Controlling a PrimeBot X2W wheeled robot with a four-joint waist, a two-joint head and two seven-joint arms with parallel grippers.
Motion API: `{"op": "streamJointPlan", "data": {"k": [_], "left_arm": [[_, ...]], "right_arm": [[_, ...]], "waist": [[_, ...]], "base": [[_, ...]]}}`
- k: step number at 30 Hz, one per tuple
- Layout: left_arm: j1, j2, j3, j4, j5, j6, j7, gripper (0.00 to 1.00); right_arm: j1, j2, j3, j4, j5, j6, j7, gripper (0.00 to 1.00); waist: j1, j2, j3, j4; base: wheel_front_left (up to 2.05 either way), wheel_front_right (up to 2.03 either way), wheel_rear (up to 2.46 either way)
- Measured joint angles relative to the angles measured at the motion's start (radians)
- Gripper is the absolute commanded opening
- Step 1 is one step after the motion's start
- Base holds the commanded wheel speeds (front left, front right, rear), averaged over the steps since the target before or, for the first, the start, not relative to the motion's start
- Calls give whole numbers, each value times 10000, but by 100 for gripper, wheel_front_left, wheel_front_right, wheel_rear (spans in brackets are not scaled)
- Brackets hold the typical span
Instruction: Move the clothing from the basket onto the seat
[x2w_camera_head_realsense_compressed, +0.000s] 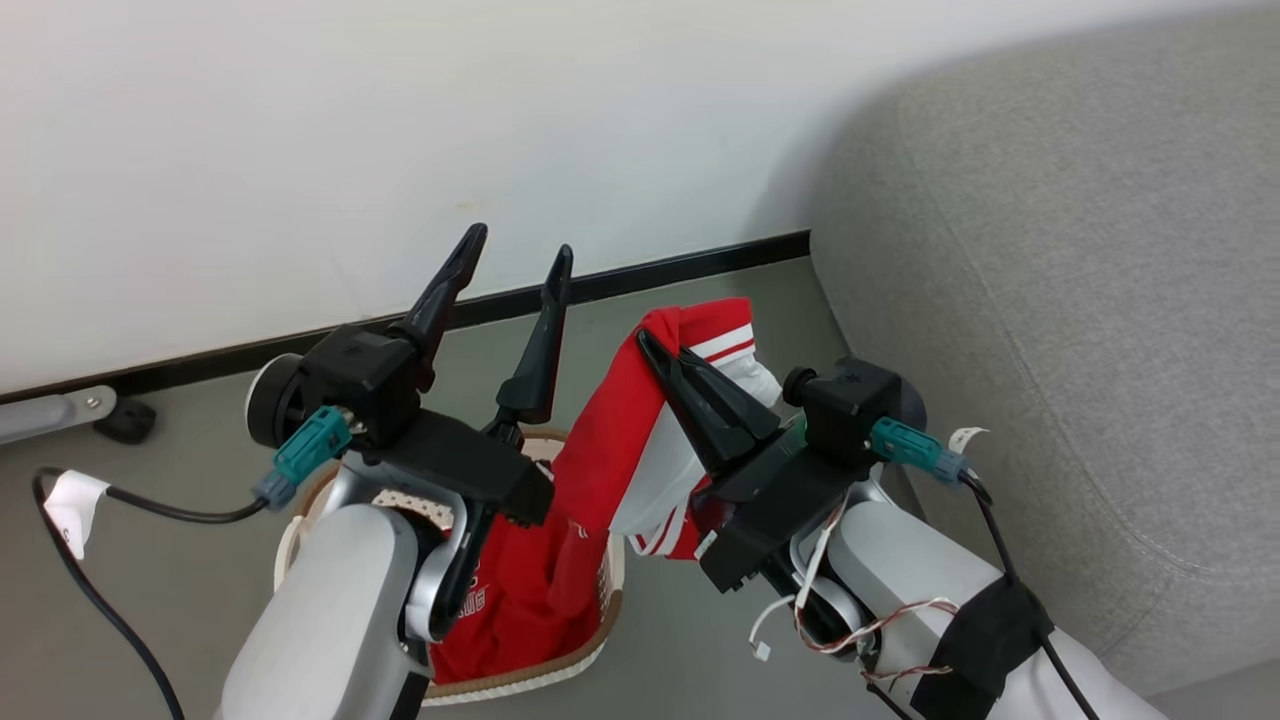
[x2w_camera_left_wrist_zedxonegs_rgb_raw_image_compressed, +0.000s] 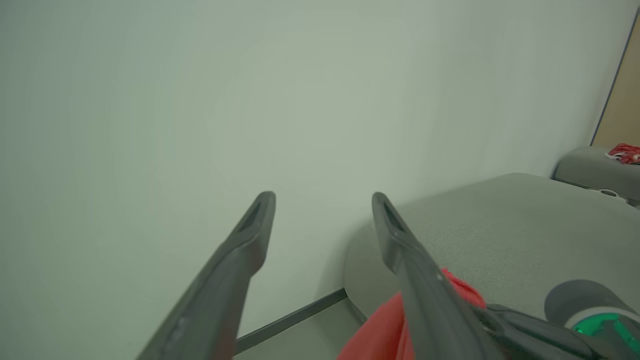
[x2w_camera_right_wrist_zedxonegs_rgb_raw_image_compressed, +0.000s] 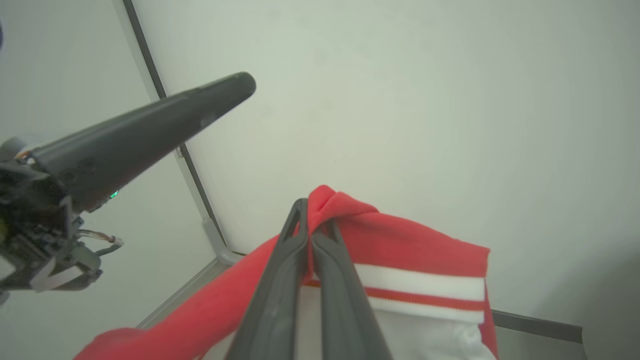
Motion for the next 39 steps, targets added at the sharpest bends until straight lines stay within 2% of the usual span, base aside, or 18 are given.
{"op": "streamJointPlan", "data": {"k": [25,39], "left_arm": [[141,215,259,-207,0,82,-234,100],[74,209,226,-520,12,82,-274,100]], "right_arm": [[260,-19,-545,-274,-353,8,0,0],[487,-94,-941,-491,-449,0,0,0]], "waist": [[0,0,167,-1778],[-1,-1,212,-2549]], "base": [[0,0,0],[0,0,0]]}}
